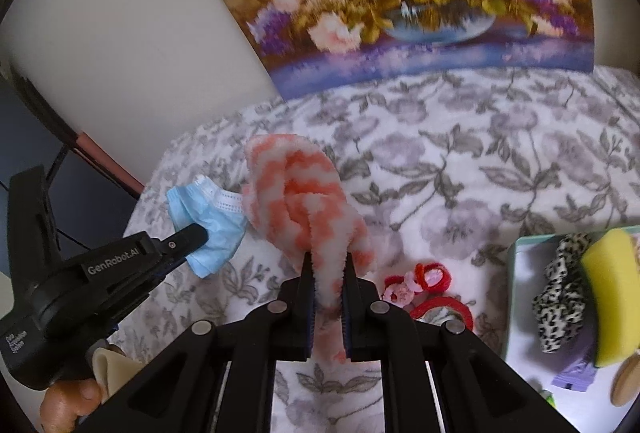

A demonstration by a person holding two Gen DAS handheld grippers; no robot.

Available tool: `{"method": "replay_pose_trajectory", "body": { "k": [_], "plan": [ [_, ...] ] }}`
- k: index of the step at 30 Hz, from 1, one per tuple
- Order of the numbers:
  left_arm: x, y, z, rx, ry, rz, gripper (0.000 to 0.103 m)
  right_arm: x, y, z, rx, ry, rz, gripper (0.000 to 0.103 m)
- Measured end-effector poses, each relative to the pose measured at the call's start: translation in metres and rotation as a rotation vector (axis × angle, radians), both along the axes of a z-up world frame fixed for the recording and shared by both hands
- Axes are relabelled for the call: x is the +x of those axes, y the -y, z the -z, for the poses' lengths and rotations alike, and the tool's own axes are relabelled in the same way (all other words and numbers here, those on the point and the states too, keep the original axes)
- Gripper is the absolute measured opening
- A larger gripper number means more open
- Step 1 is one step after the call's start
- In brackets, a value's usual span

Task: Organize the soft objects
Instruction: 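Lift the striped cloth with the right tool while the left tool grasps the blue face mask, then carry the striped cloth with the right tool while the left tool carries the mask over the tray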

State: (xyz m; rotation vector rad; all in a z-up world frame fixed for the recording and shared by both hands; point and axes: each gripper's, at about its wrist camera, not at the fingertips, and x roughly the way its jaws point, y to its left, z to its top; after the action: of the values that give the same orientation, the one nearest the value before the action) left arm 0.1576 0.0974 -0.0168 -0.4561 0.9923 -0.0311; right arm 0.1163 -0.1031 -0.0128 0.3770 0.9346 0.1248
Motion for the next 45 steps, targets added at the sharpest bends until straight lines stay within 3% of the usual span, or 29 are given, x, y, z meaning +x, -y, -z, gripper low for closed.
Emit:
{"method": "replay_pose_trajectory", "body": {
  "k": [10,25,38,45],
  "plan": [
    [-0.03,0.01,-0.049,0.02,0.107,0.018,0.006,-0.027,0.002,-0.053,-0.037,0.106,0.003,0.011],
    [-0.062,0.025,-0.074,0.057,0.149,0.058,0.006,-0.066,0.05,-0.059,-0.037,0.07,0.108,0.011],
    [-0.094,0.077,-0.101,0.078,0.22,0.179,0.006,-0.114,0.109,-0.086,-0.013,0.135,0.25,0.011],
    [-0.102,0.11,-0.104,0.091,0.215,0.251,0.006,-0.136,0.15,-0.095,-0.037,0.135,0.342,0.011]
  ]
}}
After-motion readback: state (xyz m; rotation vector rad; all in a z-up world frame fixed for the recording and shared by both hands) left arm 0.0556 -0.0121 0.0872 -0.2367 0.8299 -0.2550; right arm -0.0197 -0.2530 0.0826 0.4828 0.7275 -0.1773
